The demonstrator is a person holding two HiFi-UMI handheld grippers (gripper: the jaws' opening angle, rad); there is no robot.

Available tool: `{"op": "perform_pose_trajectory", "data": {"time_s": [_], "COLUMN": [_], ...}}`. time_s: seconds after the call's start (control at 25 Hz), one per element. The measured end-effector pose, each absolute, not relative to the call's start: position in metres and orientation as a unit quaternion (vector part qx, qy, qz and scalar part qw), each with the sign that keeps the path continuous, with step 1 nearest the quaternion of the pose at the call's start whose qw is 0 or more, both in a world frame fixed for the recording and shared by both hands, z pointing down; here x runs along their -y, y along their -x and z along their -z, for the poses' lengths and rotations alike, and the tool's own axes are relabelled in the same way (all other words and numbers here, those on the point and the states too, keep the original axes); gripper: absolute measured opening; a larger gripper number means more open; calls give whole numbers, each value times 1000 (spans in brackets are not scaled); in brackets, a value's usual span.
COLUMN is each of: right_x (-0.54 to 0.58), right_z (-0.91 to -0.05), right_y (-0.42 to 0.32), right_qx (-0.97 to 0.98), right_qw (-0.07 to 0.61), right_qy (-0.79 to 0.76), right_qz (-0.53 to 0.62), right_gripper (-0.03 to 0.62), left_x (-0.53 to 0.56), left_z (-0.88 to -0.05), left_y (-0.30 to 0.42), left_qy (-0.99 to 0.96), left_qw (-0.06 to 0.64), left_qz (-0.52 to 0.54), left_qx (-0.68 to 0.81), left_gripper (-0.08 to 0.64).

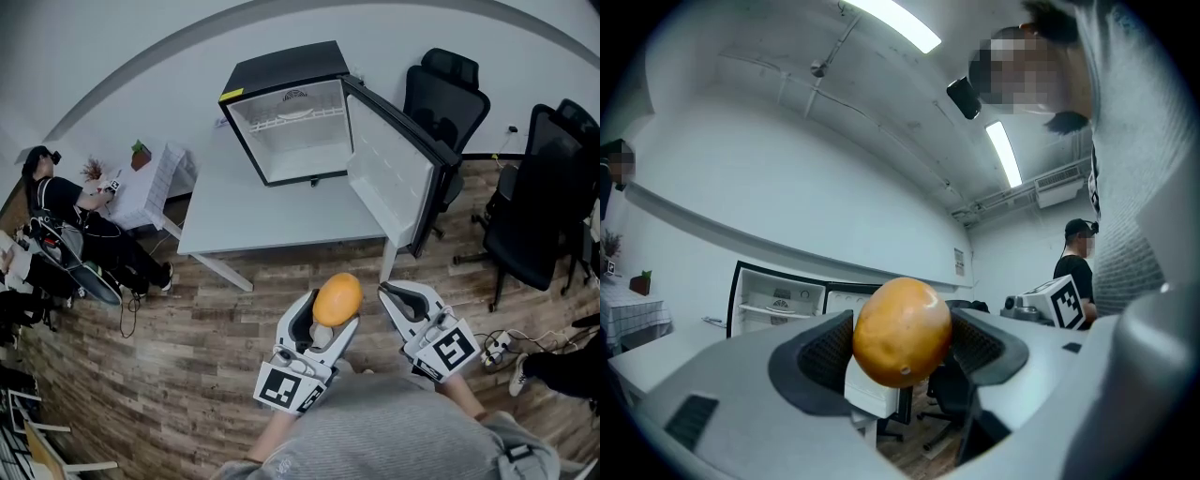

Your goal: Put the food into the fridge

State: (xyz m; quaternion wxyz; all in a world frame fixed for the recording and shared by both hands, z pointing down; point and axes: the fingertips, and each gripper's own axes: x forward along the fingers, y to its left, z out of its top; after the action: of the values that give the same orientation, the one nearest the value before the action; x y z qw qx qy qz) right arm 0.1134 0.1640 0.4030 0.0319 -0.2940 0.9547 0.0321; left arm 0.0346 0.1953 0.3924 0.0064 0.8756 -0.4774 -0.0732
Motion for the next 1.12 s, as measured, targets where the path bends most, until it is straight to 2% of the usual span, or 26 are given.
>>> {"op": "perform_pose_trajectory", "data": {"time_s": [1.12], "right_x": [47], "right_z": [-394], "right_y": [-8], "right_qx": [-942], "right_qw": [15], "right_qy": [334], "right_qz": [-33], "right_gripper": [14], "left_x": [23], "left_z": [-384], "left_y": [78], "left_qy": [-888], "left_qw": [8], "left_qz": [73], "left_qx": [455], "left_gripper": [333]}}
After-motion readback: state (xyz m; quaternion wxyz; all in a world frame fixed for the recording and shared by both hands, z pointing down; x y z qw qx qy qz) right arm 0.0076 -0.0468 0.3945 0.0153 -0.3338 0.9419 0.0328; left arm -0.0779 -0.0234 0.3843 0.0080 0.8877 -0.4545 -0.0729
